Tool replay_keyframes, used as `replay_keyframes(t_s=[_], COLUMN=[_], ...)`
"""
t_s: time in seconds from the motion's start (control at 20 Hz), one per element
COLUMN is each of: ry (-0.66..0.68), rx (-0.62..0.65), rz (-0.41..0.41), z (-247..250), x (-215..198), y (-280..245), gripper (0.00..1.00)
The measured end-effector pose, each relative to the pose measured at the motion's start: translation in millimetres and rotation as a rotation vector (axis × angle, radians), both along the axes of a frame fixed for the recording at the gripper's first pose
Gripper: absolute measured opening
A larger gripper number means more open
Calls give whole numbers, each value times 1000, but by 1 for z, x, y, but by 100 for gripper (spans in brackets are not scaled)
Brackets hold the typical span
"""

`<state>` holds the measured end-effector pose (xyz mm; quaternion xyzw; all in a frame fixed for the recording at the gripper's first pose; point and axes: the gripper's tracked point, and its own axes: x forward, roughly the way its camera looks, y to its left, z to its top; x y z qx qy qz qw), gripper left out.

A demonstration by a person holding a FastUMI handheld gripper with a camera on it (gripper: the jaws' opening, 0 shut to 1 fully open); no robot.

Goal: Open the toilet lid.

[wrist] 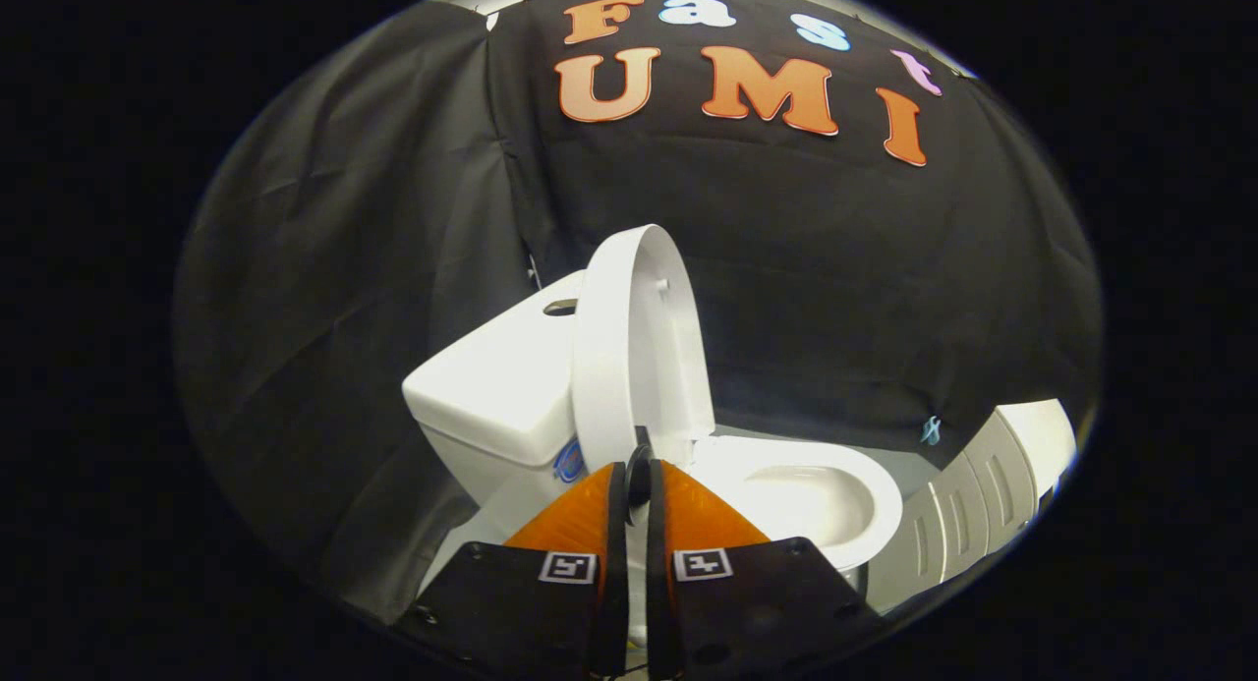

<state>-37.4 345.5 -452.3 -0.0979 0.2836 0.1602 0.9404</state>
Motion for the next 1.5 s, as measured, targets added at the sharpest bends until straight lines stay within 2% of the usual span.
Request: replay_keyframes(t_s=[0.1,0.15,0.2,0.4,0.85,1.25,1.5], ry=[-34,-66,-98,-164,-272,-385,-443], rx=[5,11,4,13,117,108,91], rz=[4,11,11,-15,-132,-228,-282], z=[18,32,44,80,166,248,280], x=[-3,-2,-5,-3,14,13,10], y=[-5,-7,-14,-47,-150,-244,-290], gripper=[37,45,60,99,99,99,99])
